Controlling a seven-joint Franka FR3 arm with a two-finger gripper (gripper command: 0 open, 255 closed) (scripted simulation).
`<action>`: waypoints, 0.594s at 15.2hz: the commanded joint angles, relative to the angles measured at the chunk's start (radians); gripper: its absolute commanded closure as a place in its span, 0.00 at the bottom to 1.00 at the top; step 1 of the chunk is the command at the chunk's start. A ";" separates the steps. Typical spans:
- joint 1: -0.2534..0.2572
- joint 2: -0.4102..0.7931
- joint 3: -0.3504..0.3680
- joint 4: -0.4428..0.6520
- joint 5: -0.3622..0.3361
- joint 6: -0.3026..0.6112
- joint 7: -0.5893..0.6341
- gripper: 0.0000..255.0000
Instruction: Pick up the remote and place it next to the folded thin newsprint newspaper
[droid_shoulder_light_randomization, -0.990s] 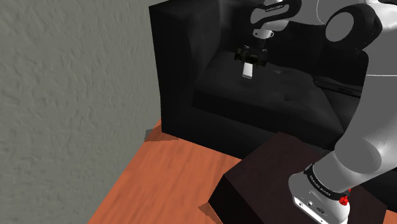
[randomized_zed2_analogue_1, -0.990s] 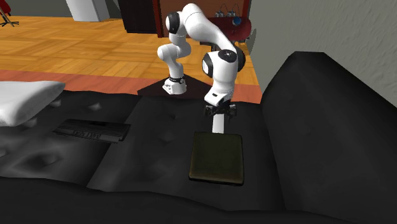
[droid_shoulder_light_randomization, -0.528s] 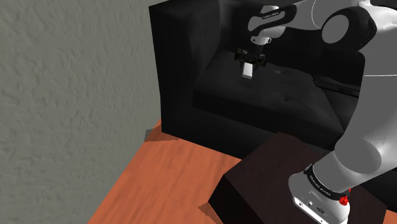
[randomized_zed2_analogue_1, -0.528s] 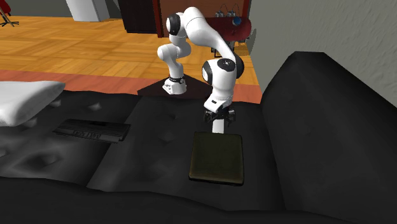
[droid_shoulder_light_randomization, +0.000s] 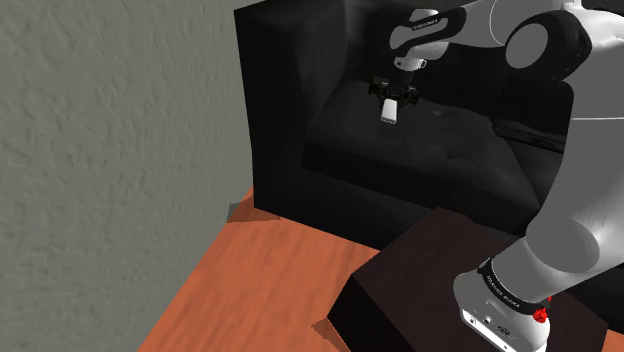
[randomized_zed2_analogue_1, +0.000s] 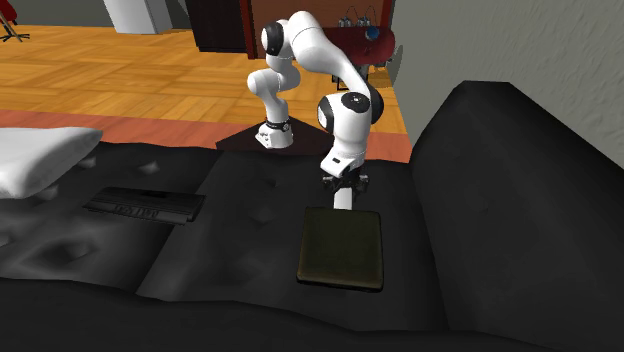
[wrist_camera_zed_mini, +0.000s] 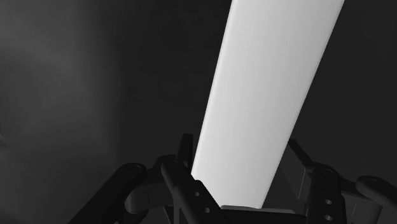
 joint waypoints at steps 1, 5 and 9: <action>0.000 0.000 0.000 0.000 0.000 0.000 0.000 1.00; 0.000 0.000 0.000 0.000 0.000 0.000 0.000 1.00; 0.000 -0.005 0.000 0.005 -0.001 -0.010 0.001 1.00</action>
